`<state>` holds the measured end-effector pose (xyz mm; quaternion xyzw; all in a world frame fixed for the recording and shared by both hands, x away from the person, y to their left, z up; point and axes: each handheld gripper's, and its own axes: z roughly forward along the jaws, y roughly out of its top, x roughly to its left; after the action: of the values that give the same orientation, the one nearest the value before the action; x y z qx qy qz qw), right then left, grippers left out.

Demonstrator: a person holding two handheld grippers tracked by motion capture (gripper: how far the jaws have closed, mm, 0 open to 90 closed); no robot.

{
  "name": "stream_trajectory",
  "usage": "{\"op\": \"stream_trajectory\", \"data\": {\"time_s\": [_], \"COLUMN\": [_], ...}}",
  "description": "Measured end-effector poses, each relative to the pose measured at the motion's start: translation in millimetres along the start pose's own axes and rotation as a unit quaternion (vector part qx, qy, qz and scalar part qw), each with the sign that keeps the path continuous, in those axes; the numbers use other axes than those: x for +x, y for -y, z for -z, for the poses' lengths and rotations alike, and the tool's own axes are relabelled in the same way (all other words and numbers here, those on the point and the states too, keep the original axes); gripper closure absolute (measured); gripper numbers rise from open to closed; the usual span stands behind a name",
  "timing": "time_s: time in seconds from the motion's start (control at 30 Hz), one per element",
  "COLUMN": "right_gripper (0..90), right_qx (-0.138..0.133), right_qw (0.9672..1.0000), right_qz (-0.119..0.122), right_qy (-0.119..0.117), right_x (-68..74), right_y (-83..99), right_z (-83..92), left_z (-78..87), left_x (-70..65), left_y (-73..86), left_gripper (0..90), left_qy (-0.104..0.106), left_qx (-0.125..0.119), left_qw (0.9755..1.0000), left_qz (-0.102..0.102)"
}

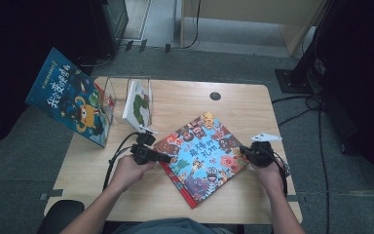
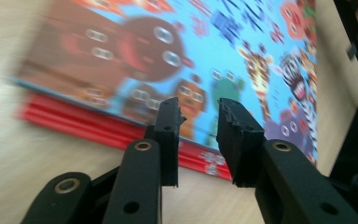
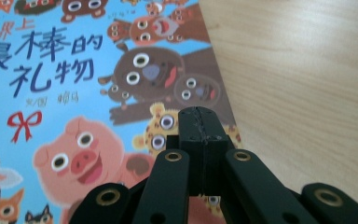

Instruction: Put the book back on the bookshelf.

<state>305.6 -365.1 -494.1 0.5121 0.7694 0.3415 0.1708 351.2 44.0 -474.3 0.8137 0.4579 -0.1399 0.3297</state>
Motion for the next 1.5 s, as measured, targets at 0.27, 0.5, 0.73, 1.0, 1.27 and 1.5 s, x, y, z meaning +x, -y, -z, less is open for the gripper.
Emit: {"op": "stream_trajectory", "data": {"time_s": [0.27,0.5,0.73,1.0,1.27,1.5], "right_gripper": [90.0,90.0,90.0,90.0,90.0,90.0], "right_qx": [0.002,0.014,0.055,0.05,0.041,0.038], "right_qw": [0.9999,0.9993,0.9982,0.9982,0.9981,0.9975], "right_qz": [-0.01,-0.029,-0.018,-0.027,-0.045,-0.058], "right_qy": [-0.008,-0.02,-0.015,-0.016,-0.012,-0.011], "right_x": [-3.5,-6.3,-4.3,-8.4,-19.2,-28.6], "right_y": [13.8,26.1,38.4,37.4,31.9,22.6], "right_z": [9.7,23.8,28.8,27.0,19.6,6.6], "left_z": [13.7,15.5,11.2,2.2,3.4,7.4], "left_x": [16.8,26.6,33.2,34.5,30.9,22.3], "left_y": [-10.8,-17.4,-22.4,-22.9,-14.8,-2.8], "left_gripper": [62.7,55.5,51.5,48.5,49.9,50.3], "left_qy": [-0.038,-0.051,-0.054,-0.07,-0.048,-0.018], "left_qx": [-0.006,-0.01,-0.012,-0.002,0.007,0.008], "left_qw": [0.9992,0.9986,0.9984,0.9973,0.9987,0.9998], "left_qz": [-0.007,-0.011,-0.011,-0.023,-0.012,-0.001]}}
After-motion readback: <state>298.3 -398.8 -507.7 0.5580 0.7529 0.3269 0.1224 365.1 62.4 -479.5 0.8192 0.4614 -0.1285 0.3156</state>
